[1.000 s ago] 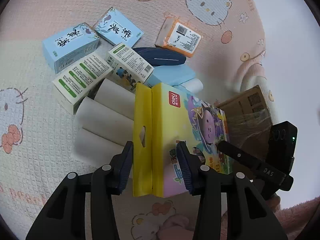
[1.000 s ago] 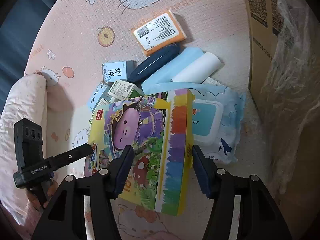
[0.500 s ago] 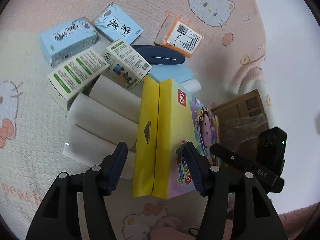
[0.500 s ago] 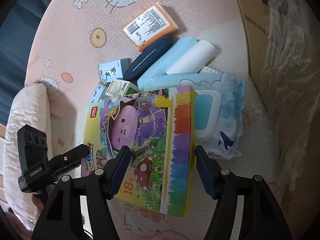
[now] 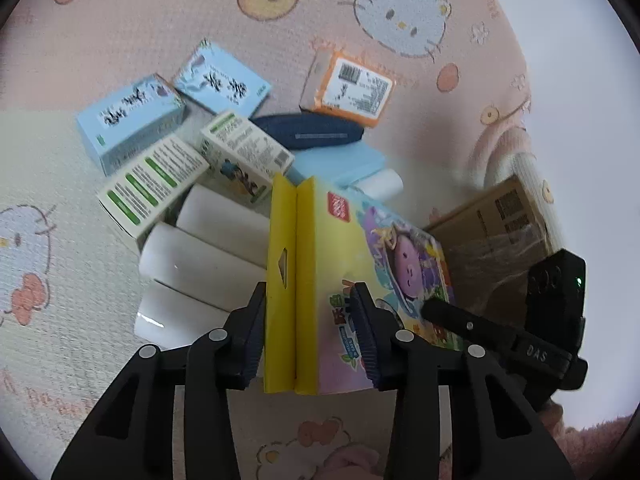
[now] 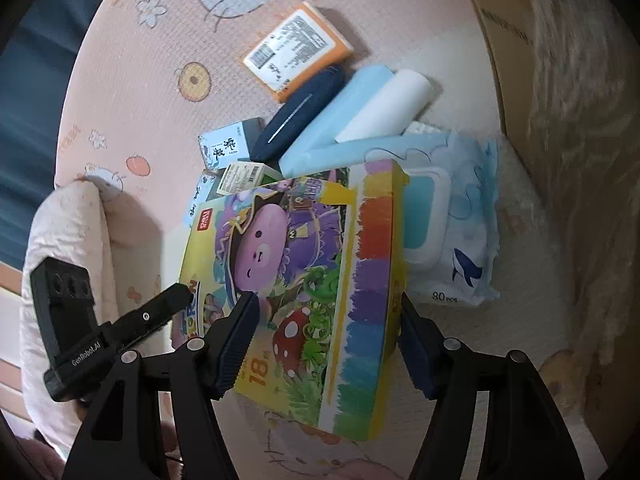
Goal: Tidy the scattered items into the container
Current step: 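Carry the held crayon box over the open cardboard box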
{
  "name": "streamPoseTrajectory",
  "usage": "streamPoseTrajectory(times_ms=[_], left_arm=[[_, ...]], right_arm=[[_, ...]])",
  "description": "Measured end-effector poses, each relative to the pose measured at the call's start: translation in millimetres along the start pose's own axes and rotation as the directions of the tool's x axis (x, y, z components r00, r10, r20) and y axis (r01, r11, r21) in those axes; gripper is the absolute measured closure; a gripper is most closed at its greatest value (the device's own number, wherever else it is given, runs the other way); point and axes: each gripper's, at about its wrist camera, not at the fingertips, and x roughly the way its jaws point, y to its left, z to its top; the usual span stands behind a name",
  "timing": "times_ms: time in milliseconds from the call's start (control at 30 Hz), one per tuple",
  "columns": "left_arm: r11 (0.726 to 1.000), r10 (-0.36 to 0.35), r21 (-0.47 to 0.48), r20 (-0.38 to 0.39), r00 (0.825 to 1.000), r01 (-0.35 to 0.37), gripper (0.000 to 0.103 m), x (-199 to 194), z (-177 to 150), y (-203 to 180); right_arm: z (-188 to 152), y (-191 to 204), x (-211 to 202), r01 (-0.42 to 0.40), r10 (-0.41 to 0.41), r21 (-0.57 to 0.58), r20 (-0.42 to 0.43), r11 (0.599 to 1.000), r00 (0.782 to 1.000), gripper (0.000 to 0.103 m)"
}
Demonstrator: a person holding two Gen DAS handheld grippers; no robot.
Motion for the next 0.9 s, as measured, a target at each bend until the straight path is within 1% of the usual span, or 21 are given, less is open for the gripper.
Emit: streamPoseTrajectory(times_ms=[167, 333, 400, 500, 600, 700, 800, 900], left_arm=[[0.997, -0.050, -0.055, 0.031, 0.998, 0.052, 0.061, -14.5, 5.9, 6.2], [0.998, -0.056, -0.027, 0.095, 0.994, 0.059, 0.061, -37.3, 10.8, -5.6], [0.998, -0.065, -0.009, 0.121, 0.990, 0.067, 0.061, -48.1, 15.5, -13.5], [0.996, -0.084, 0.047, 0.145, 0.986, 0.078, 0.061, -58.5, 24.7, -30.5], [0.988, -0.128, 0.110, 0.170, 0.977, 0.110, 0.061, -63.7, 33.6, -50.9], [0.977, -0.177, 0.147, 0.166, 0.970, 0.153, 0.061, -62.1, 41.5, -65.7], [0.964, -0.224, 0.181, 0.160, 0.961, 0.194, 0.061, -60.2, 50.8, -83.5], [0.952, -0.249, 0.222, 0.164, 0.955, 0.210, 0.061, -61.2, 55.8, -100.2]], right_arm=[[5.4, 12.5, -13.8, -0.026, 0.026, -0.005, 0.031, 1.000, 0.999, 0.038], [12.0, 38.4, -34.7, 0.001, 0.007, -0.102, 0.086, 0.995, 0.996, 0.038], [14.6, 46.3, -44.4, 0.004, 0.009, -0.124, 0.109, 0.992, 0.994, 0.038], [19.6, 54.2, -62.4, 0.008, 0.011, -0.140, 0.139, 0.990, 0.990, 0.038], [23.4, 56.0, -85.8, 0.023, 0.000, -0.122, 0.182, 0.992, 0.983, 0.038], [25.8, 58.2, -107.3, 0.051, -0.027, -0.101, 0.229, 0.994, 0.973, 0.038], [28.2, 59.2, -128.3, 0.088, -0.065, -0.071, 0.278, 0.994, 0.958, 0.038], [30.8, 56.6, -145.4, 0.101, -0.079, -0.054, 0.316, 0.993, 0.946, 0.038]])
